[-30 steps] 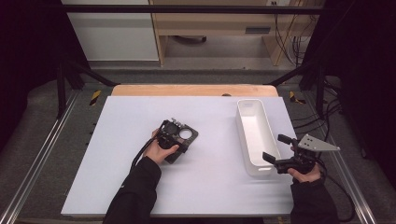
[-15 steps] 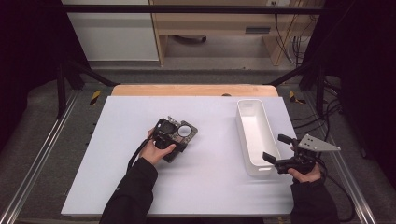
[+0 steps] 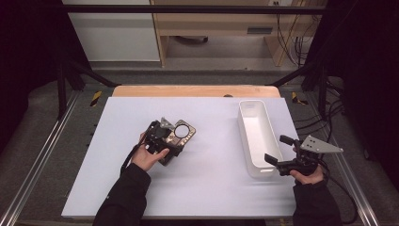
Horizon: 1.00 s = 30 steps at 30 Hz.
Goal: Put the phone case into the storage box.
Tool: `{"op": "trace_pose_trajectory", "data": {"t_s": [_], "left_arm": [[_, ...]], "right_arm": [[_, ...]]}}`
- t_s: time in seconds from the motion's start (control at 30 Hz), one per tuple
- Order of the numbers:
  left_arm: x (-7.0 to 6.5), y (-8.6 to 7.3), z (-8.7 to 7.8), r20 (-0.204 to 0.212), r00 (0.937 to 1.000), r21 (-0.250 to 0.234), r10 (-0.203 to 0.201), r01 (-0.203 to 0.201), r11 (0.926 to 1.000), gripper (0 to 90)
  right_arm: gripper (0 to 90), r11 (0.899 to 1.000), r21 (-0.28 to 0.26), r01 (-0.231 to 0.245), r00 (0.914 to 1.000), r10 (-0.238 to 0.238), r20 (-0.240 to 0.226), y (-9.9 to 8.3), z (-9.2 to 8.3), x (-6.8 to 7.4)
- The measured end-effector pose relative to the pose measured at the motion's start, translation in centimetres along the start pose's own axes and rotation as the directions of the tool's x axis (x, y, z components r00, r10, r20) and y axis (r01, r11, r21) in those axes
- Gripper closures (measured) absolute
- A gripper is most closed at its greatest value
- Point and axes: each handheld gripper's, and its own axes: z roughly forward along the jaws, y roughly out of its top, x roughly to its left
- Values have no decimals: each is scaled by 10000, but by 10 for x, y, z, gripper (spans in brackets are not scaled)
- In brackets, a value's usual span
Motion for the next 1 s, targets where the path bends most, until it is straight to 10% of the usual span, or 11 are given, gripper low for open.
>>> {"op": "trace_pose_trajectory", "data": {"t_s": [1.0], "left_arm": [[-19,-30,-57,151,9965,-1359,823,-795,9875,115]], "right_arm": [[5,9997,-28,254,9995,-254,-202,6,0,7]]}}
